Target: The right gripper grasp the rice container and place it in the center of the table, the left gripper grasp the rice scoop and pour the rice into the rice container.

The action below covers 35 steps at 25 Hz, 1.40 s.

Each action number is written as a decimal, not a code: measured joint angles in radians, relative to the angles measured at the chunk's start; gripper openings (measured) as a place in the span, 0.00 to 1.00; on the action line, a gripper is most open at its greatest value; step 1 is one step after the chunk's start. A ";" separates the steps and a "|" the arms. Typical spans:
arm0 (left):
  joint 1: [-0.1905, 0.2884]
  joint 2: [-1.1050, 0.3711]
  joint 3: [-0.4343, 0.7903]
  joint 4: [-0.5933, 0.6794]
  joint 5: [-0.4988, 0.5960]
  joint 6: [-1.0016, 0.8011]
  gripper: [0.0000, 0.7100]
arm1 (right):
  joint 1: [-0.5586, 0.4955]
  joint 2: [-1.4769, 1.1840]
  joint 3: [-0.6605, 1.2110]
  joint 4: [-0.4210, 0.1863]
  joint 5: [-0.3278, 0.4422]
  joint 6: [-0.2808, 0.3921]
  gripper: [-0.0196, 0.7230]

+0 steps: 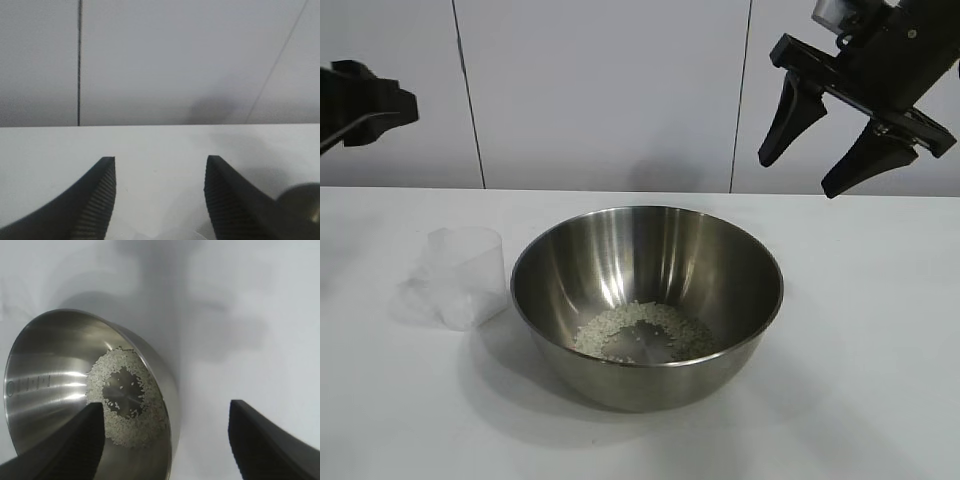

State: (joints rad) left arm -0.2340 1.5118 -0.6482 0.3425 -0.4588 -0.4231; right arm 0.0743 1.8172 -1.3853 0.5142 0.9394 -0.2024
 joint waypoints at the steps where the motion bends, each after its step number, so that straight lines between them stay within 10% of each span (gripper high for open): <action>1: 0.000 0.000 -0.035 0.077 0.071 -0.090 0.56 | 0.000 0.000 0.000 0.000 0.000 0.000 0.68; 8: -0.023 0.000 -0.240 0.662 0.278 -0.810 0.56 | 0.000 0.000 0.000 0.001 0.000 0.000 0.68; 17: -0.010 0.000 -0.384 1.358 -0.019 -1.661 0.56 | 0.000 0.000 0.000 0.001 0.000 0.000 0.68; 25: 0.108 0.000 -0.415 1.438 -0.318 -1.892 0.56 | 0.000 0.000 0.000 0.001 0.000 -0.001 0.68; 35: 0.118 0.000 -0.436 1.438 -0.332 -1.798 0.56 | 0.000 0.000 0.000 0.001 0.007 -0.001 0.68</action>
State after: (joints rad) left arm -0.1161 1.5118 -1.0843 1.7802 -0.7904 -2.2213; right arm 0.0743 1.8172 -1.3853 0.5152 0.9467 -0.2031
